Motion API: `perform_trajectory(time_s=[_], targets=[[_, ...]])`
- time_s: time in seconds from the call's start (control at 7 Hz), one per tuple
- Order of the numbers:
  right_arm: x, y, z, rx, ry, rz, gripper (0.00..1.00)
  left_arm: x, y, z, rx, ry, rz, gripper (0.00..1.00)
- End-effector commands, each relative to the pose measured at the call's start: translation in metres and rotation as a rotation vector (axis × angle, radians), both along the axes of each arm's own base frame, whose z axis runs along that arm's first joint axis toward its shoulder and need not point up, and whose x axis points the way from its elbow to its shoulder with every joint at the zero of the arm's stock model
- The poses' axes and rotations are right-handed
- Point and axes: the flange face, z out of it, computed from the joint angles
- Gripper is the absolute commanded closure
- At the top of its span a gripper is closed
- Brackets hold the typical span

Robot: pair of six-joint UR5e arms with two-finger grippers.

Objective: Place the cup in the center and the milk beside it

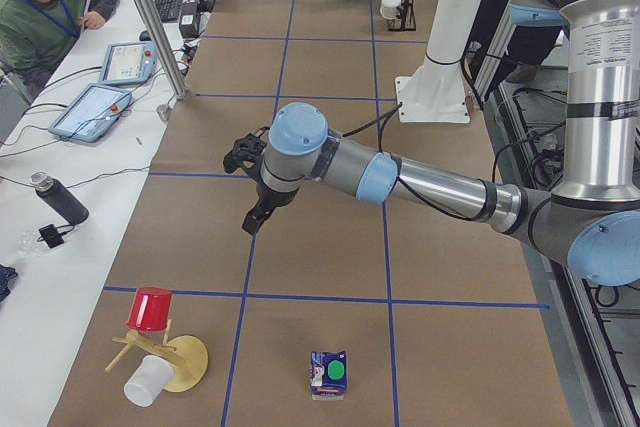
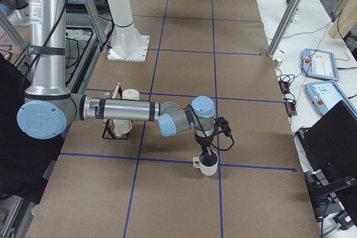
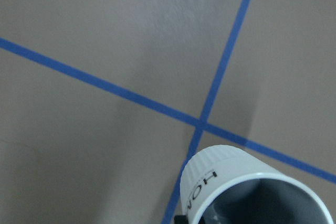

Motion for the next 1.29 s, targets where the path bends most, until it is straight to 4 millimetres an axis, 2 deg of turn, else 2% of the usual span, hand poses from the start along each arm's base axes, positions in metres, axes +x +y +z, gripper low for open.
perform_trajectory(time_s=[0.0,0.14,0.29,0.43,0.57,0.86,1.0,1.14], targets=[[-0.025,-0.055,-0.105,0.137,-0.102,-0.037,1.0,0.0,0.0,0.0,-0.009,0.012,-0.028,0.01],[-0.048,-0.084,-0.161,0.16,-0.15,-0.051,1.0,0.0,0.0,0.002,-0.013,0.013,-0.029,0.01],[-0.095,-0.097,-0.209,0.108,-0.197,-0.027,1.0,0.001,-0.001,0.002,-0.015,0.013,-0.028,0.01],[-0.16,-0.097,-0.253,0.021,-0.258,0.017,1.0,0.001,-0.002,0.003,-0.016,0.012,-0.028,0.01],[-0.213,-0.093,-0.297,-0.058,-0.307,0.085,1.0,0.001,-0.001,0.005,-0.02,0.012,-0.028,0.02],[-0.333,-0.048,-0.364,-0.125,-0.331,0.189,1.0,0.001,-0.002,0.009,-0.027,0.013,-0.027,0.02],[-0.383,-0.028,-0.402,-0.145,-0.285,0.22,1.0,0.001,0.0,0.015,-0.038,0.013,-0.028,0.01],[-0.433,0.0,-0.443,-0.169,-0.216,0.246,1.0,0.001,0.003,0.02,-0.046,0.012,-0.026,0.01]])
